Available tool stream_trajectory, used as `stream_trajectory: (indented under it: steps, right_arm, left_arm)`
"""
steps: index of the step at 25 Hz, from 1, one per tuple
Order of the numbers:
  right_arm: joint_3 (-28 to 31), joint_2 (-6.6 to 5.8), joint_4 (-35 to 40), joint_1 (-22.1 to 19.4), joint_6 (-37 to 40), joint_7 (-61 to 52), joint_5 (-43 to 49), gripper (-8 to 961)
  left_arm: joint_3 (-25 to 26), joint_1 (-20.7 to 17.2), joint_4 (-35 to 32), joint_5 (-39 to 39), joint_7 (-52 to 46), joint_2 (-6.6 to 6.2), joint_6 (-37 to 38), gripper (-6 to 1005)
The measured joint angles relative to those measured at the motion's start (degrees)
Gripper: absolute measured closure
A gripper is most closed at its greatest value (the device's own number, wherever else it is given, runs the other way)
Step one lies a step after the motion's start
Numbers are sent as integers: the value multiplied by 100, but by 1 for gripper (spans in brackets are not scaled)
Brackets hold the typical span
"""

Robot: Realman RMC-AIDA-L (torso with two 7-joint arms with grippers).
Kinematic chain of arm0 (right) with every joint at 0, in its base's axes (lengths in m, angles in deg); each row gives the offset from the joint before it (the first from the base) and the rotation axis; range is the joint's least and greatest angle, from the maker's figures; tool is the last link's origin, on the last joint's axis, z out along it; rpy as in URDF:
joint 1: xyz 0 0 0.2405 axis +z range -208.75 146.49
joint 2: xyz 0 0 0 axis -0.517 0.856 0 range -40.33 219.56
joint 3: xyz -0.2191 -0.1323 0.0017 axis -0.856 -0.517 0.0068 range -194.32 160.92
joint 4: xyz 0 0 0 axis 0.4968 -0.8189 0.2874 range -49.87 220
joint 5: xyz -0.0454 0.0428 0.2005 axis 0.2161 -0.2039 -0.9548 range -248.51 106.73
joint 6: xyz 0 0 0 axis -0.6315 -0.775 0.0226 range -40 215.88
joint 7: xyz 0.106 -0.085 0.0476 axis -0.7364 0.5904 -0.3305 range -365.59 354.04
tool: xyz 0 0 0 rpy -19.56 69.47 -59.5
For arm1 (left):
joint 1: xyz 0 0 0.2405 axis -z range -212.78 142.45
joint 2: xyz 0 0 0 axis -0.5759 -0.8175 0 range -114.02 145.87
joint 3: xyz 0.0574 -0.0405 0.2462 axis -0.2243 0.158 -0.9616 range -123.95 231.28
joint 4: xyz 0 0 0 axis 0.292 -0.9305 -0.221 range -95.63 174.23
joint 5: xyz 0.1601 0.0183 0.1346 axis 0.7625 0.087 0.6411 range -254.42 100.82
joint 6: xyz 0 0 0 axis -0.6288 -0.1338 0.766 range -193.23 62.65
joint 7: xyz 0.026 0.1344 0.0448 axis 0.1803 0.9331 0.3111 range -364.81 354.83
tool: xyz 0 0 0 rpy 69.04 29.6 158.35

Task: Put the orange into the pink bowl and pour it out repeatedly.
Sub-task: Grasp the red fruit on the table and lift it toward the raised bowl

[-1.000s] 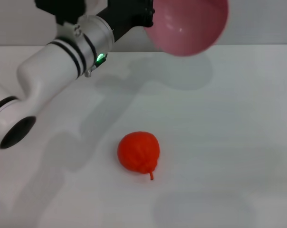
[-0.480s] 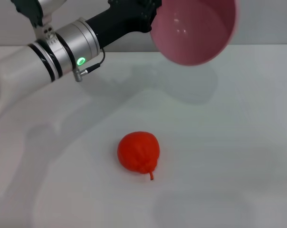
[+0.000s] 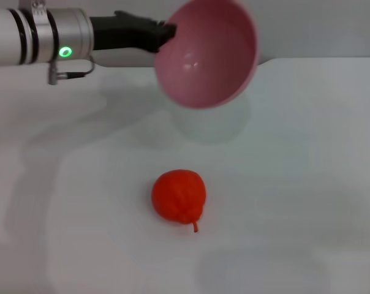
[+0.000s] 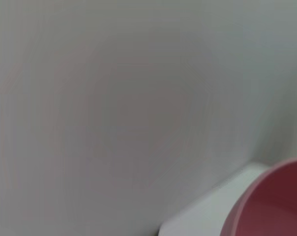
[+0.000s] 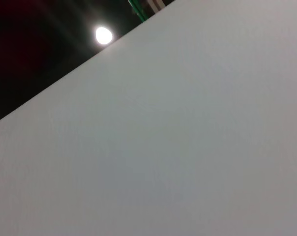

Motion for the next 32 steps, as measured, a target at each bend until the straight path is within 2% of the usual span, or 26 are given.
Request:
stream_trajectory:
  steps: [2, 3, 4, 10, 18, 23, 27, 32]
  right_arm:
    - [-38, -1, -2, 1, -59, -1, 76, 518]
    - [-57, 0, -3, 4, -102, -1, 150, 518]
    - [-74, 0, -4, 10, -154, -2, 238, 518]
    - [-99, 4, 18, 75, -602, -4, 971, 518]
    - [-99, -2, 383, 176, -1669, -382, 2091, 518]
    - [-95, -6, 1064, 320, -2855, -1658, 3484, 518]
    - [-100, -8, 1889, 595, -3482, -3691, 5664, 518]
    - [-136, -17, 2703, 1160, -3375, -6229, 8352, 518]
  left_arm:
    - [416, 177, -98, 1216, -686, -9, 359, 957]
    - [416, 177, -98, 1216, -686, -9, 359, 957]
    - [869, 379, -174, 2429, -1269, 1, 819, 957]
    - [1566, 595, -336, 4118, -2014, -31, 1671, 957]
    - [2124, 428, -639, 4933, -2457, -195, 2158, 956]
    - [2155, 387, -687, 5100, -2533, -227, 2239, 956]
    - [2164, 385, -691, 5140, -2540, -229, 2247, 956]
    - [2169, 373, -690, 5147, -2541, -226, 2235, 956]
